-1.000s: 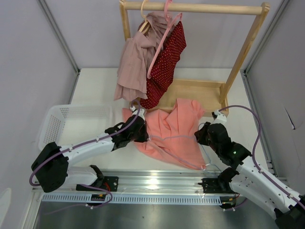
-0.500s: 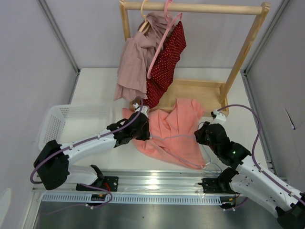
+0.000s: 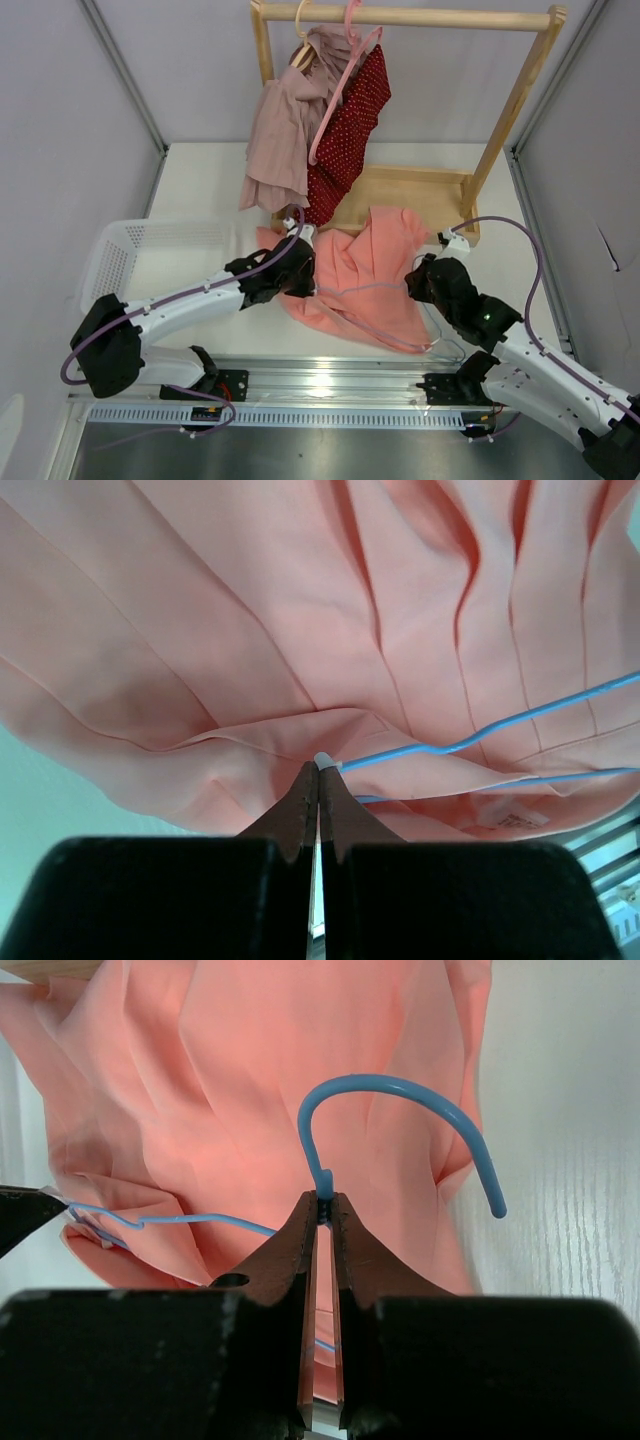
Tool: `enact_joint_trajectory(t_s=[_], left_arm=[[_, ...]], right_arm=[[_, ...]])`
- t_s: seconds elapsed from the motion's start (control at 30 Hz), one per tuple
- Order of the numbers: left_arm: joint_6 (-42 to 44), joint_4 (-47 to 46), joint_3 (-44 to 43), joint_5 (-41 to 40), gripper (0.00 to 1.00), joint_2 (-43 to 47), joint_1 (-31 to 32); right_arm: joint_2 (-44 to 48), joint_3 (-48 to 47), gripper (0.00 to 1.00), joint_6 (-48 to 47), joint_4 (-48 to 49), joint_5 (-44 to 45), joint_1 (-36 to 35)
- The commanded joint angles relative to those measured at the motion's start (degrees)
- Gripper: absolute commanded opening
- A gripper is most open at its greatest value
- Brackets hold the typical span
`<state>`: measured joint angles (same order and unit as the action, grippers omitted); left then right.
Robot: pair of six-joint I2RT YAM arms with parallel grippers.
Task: Place the skirt on the hanger
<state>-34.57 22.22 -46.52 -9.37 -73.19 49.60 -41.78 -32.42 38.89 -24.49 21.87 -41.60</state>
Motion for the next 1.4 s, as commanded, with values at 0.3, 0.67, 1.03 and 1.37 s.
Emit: enact_joint_trajectory(t_s=[0.3, 0.67, 1.03, 1.37], left_arm=[[-0.06, 1.07, -8.76, -1.53, 0.00, -3.10, 4.36], [-0.24, 1.25, -10.87, -3.02, 0.00, -4.16, 6.38], [3.45, 3.70, -12.01, -4.16, 0.00, -1.17, 6.38], [5.65, 5.47, -12.45, -6.46, 0.00, 2.00, 6.29]], right_arm=[[-1.81, -4.66, 0.00, -0.93, 2.34, 4.15, -3.22], [-1.46, -5.46, 0.00, 0.83, 6.56, 1.07, -4.27], [-1.55, -3.43, 0.00, 1.80, 15.61, -3.06, -4.45], [-0.50, -4.40, 0.00, 1.27, 14.03, -3.15, -4.45]])
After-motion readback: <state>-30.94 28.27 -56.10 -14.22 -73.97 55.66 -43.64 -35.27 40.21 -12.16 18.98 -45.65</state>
